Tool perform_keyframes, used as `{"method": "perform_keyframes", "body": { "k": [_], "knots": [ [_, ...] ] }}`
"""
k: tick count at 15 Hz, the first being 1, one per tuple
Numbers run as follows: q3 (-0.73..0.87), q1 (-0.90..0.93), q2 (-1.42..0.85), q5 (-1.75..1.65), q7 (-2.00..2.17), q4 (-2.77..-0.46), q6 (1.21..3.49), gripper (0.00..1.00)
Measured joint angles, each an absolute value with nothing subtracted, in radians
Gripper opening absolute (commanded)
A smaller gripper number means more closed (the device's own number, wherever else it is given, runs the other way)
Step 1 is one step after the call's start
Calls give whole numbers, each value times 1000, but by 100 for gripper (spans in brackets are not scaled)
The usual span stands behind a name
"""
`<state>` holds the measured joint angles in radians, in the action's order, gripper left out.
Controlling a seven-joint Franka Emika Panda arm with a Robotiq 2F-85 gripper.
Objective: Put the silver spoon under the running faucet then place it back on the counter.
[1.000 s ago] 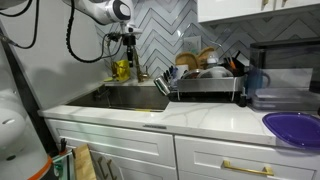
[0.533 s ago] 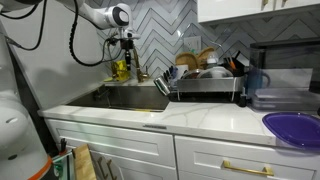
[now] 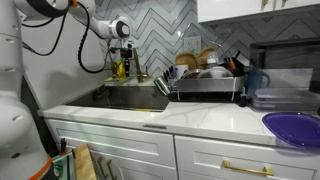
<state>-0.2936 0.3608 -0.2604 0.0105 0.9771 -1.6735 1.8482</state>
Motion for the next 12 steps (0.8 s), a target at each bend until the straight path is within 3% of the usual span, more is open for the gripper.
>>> {"method": "perform_keyframes", "body": {
  "k": [12],
  "knots": [
    [-280,398,-363,2,980,-1620,1966,2]
  ]
}}
